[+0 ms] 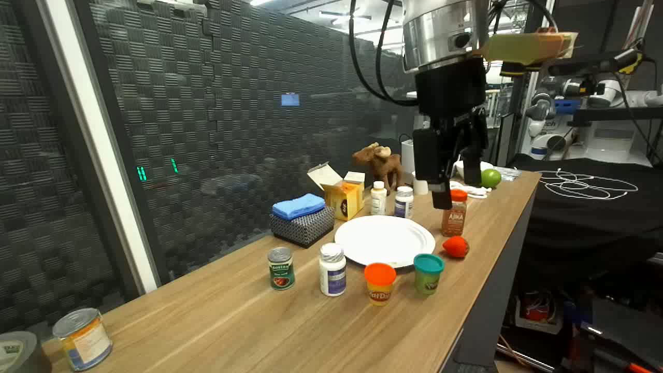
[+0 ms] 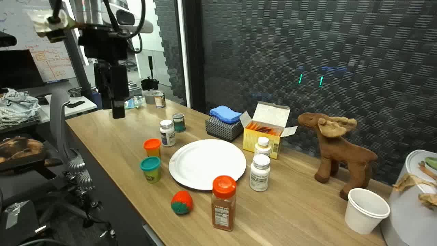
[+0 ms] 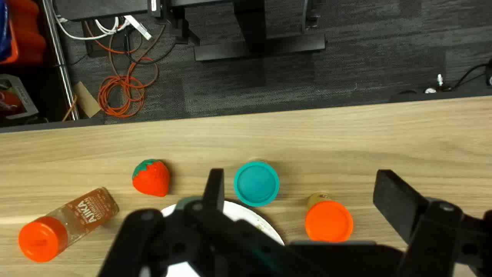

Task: Pick up all the objects surrounding the white plate and arrange them on the plate

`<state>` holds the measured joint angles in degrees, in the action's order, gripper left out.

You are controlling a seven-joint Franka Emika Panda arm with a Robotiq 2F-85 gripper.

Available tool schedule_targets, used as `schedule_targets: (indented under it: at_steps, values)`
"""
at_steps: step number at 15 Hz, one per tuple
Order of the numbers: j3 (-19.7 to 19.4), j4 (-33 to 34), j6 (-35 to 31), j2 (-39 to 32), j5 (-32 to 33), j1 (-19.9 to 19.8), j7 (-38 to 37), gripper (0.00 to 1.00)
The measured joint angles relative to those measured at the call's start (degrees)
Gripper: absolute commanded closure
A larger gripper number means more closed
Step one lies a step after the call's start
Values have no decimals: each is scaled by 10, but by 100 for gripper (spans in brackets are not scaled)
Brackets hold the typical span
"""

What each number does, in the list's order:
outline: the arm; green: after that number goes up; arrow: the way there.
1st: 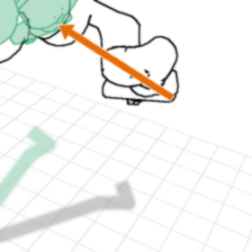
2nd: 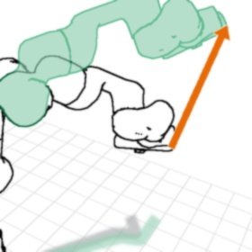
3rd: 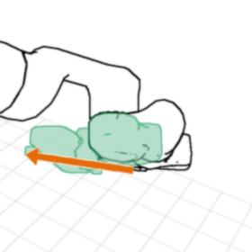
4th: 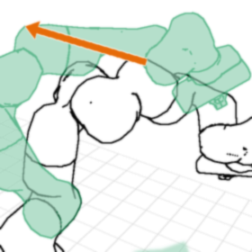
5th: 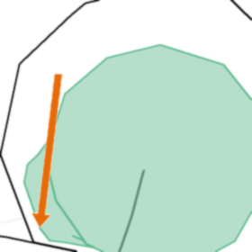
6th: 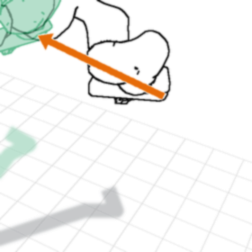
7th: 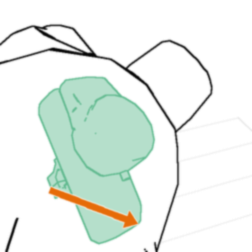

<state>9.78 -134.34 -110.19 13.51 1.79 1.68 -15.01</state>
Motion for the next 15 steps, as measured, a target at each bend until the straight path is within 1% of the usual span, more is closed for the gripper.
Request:
schedule_targets:
  at_steps: [11,13,15]
  values:
    - [-1,5,-2,1,1,0,0,0]
    - [-1,9,-30,-7,17,0,0,0]
    - [1,28,-68,-28,35,4,-4,0]
